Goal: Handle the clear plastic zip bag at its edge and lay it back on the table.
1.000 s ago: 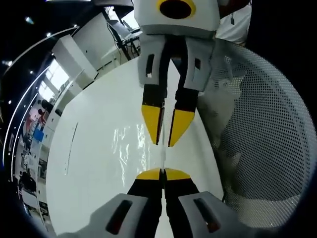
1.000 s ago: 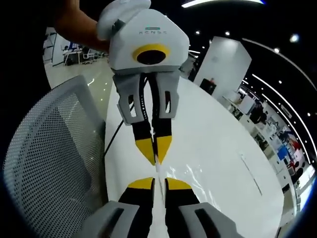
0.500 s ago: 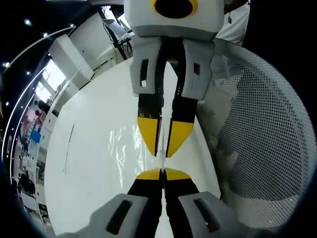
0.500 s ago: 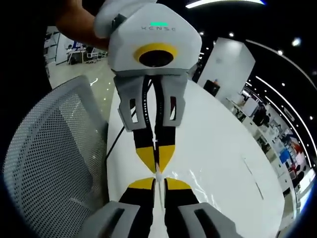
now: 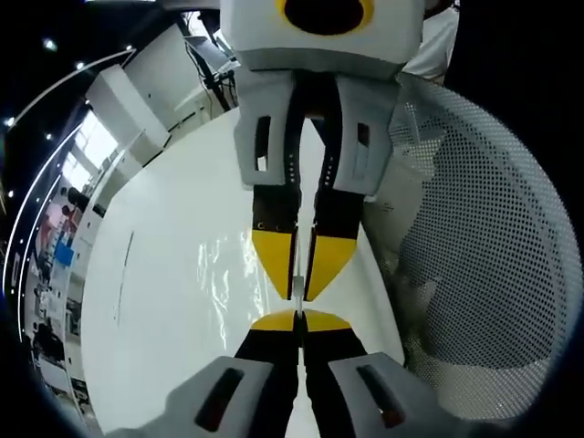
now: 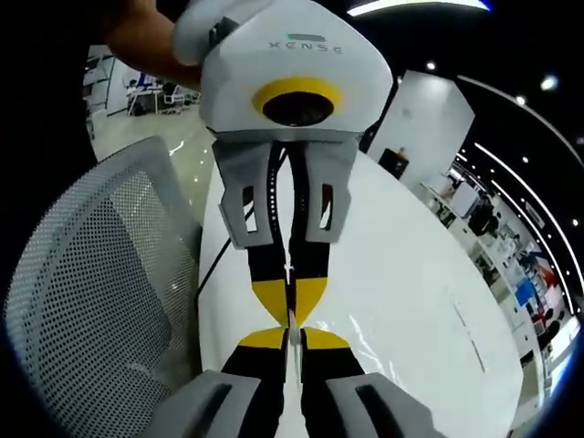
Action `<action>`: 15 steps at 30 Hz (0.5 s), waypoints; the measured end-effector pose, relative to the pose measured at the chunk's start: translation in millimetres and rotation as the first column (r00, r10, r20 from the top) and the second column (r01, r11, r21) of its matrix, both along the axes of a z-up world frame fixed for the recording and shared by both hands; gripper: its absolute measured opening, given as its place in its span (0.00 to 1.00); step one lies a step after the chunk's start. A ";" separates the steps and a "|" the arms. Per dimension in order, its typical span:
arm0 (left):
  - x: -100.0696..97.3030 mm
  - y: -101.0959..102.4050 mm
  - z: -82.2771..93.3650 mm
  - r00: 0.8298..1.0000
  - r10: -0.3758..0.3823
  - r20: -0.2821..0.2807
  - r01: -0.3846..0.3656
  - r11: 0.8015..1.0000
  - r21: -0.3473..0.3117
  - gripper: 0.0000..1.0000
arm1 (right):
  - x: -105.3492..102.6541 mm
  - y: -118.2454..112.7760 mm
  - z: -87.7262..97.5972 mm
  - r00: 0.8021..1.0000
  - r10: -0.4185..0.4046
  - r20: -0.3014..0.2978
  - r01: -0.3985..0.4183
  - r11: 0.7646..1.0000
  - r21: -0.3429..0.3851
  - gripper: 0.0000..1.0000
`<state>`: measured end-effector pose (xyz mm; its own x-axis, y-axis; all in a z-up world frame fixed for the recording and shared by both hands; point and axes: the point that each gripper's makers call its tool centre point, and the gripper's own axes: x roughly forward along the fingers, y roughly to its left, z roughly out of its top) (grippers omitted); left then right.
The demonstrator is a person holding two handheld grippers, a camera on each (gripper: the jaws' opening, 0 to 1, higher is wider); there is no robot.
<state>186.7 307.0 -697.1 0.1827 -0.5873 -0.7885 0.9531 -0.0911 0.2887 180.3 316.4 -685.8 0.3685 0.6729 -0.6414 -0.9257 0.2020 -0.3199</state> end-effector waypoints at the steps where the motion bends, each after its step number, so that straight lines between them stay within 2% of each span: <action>1: -0.2 -0.4 0.0 1.000 -0.001 -0.001 0.001 1.000 0.000 0.00 | 0.0 0.3 0.1 1.000 0.002 0.002 -0.002 1.000 -0.001 0.01; 15: -1.7 -0.4 -1.4 1.000 -0.016 -0.002 0.016 1.000 0.009 0.00 | -1.7 0.7 -2.7 1.000 0.022 0.009 -0.022 0.999 -0.024 0.00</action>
<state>184.9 306.7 -698.5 0.1721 -0.5828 -0.7942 0.9520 -0.1088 0.2862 178.6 317.1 -688.5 0.3594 0.6653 -0.6543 -0.9269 0.1736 -0.3326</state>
